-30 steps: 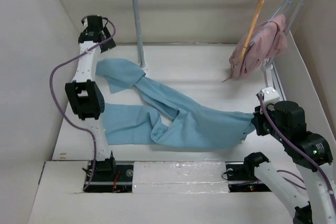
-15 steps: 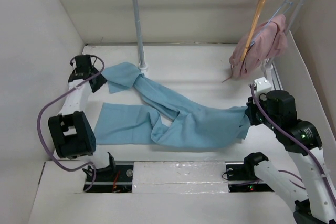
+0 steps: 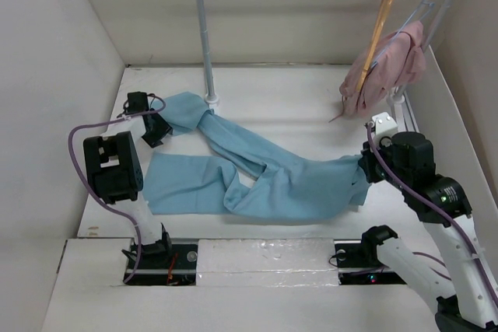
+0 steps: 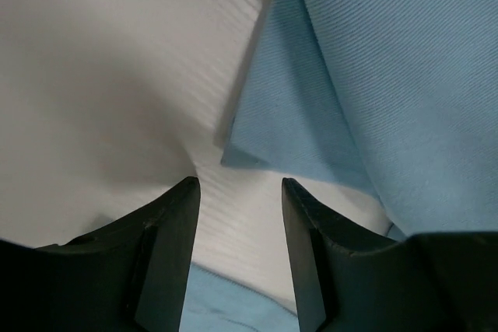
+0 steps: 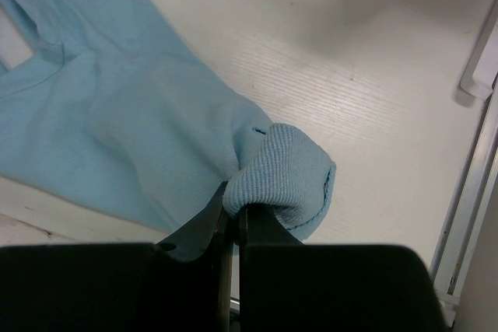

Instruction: Place the trousers on the hanger

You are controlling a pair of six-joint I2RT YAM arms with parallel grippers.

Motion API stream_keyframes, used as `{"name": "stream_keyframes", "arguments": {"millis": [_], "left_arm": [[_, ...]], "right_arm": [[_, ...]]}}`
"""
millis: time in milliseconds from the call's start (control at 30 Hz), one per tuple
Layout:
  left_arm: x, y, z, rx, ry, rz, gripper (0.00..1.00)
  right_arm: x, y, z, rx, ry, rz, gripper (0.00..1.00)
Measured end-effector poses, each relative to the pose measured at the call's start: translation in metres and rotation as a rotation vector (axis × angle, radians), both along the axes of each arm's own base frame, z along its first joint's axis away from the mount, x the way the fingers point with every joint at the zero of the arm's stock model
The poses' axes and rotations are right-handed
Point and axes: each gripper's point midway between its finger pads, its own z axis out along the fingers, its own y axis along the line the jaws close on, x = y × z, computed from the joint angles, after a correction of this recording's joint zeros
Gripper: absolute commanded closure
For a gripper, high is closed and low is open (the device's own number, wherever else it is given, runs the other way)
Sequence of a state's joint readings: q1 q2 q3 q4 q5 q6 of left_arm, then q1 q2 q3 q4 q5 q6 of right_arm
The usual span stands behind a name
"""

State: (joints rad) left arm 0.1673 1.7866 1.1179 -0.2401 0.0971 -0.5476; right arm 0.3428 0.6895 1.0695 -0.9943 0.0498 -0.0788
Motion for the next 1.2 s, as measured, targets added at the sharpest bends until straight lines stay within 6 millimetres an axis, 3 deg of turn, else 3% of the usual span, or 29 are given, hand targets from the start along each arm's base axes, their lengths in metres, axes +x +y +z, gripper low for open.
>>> {"name": "stream_keyframes", "arguments": {"millis": [67,167,200,433,533,633,733,867,933,1000,1033,1100,1200], "left_arm": [[0.007,-0.002,-0.006,0.002,0.0,-0.008,0.62],[0.015,-0.002,-0.008,0.007,-0.012,-0.002,0.79],[0.017,-0.002,-0.009,0.005,-0.012,0.001,0.99],[0.021,0.01,-0.008,0.062,-0.004,0.037,1.0],[0.016,0.014,0.009,0.087,-0.017,0.05,1.0],[0.013,0.017,0.07,0.118,-0.14,0.067,1.0],[0.002,0.015,0.167,0.147,-0.369,0.093,1.0],[-0.033,0.012,0.299,0.183,-0.692,0.125,1.0],[-0.046,0.012,0.328,0.197,-0.763,0.132,1.0],[-0.048,0.012,0.33,0.206,-0.767,0.122,0.82],[-0.042,0.012,0.316,0.202,-0.734,0.113,0.77],[-0.028,0.012,0.263,0.186,-0.606,0.098,0.58],[-0.016,0.01,0.162,0.142,-0.354,0.076,0.54]], "right_arm": [[0.0,0.001,-0.003,0.002,0.005,0.005,1.0],[0.001,0.002,-0.004,0.004,0.004,0.007,1.0],[0.001,0.002,-0.004,0.005,0.003,0.007,1.0],[0.002,0.002,-0.003,0.005,0.002,0.009,1.0],[0.002,0.002,-0.003,0.002,0.001,0.01,1.0],[0.002,0.001,-0.003,-0.006,-0.001,0.007,1.0],[0.003,-0.001,-0.003,-0.018,-0.005,0.003,1.0],[0.006,-0.002,-0.004,-0.032,-0.002,0.005,1.0],[0.01,0.0,-0.004,-0.035,-0.007,0.01,1.0],[0.012,0.002,-0.004,-0.036,-0.01,0.02,1.0],[0.014,0.004,-0.003,-0.035,-0.012,0.026,1.0],[0.016,0.006,-0.002,-0.034,-0.018,0.035,1.0],[0.018,0.007,-0.001,-0.036,-0.025,0.044,1.0]]}}
